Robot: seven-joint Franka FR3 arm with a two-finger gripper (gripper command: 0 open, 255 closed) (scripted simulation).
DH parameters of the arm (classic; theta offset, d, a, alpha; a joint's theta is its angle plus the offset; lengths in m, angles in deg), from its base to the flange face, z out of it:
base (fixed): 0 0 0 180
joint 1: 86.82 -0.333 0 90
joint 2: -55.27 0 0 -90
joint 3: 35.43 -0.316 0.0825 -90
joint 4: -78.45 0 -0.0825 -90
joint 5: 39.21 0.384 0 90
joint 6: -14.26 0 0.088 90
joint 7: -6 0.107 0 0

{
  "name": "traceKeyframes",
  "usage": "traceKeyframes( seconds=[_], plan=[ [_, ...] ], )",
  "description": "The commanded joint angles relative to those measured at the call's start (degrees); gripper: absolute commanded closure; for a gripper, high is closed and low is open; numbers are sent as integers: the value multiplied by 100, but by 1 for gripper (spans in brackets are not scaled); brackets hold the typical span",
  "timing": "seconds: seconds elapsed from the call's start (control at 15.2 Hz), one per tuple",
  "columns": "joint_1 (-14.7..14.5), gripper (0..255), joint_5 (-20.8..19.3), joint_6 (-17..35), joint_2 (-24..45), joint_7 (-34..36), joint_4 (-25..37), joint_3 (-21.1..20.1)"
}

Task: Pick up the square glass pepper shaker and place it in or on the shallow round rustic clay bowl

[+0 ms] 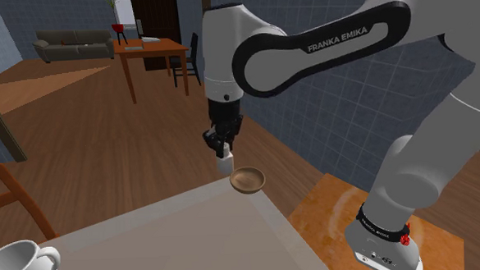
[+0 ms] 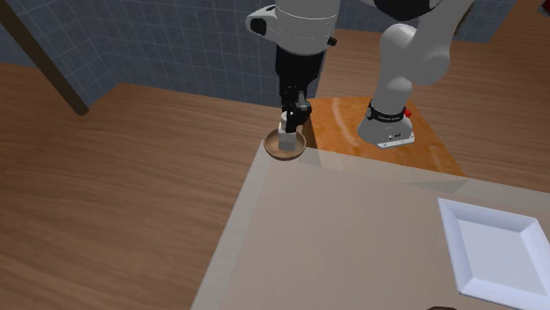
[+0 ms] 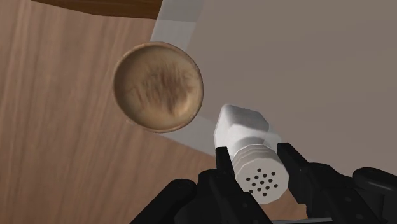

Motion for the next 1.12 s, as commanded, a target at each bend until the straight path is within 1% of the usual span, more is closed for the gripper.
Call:
traceKeyframes(
  seconds=[0.0, 0.2, 0.4, 1.06],
  plan=[
    [43, 255, 127, -51, -340, -350, -263, 228],
    [93, 255, 228, -167, -808, -822, -600, 580],
    [164, 255, 248, -310, -1247, -1300, -896, 959],
    [144, 255, 270, 488, -1100, -1249, -1552, 858]
  ],
)
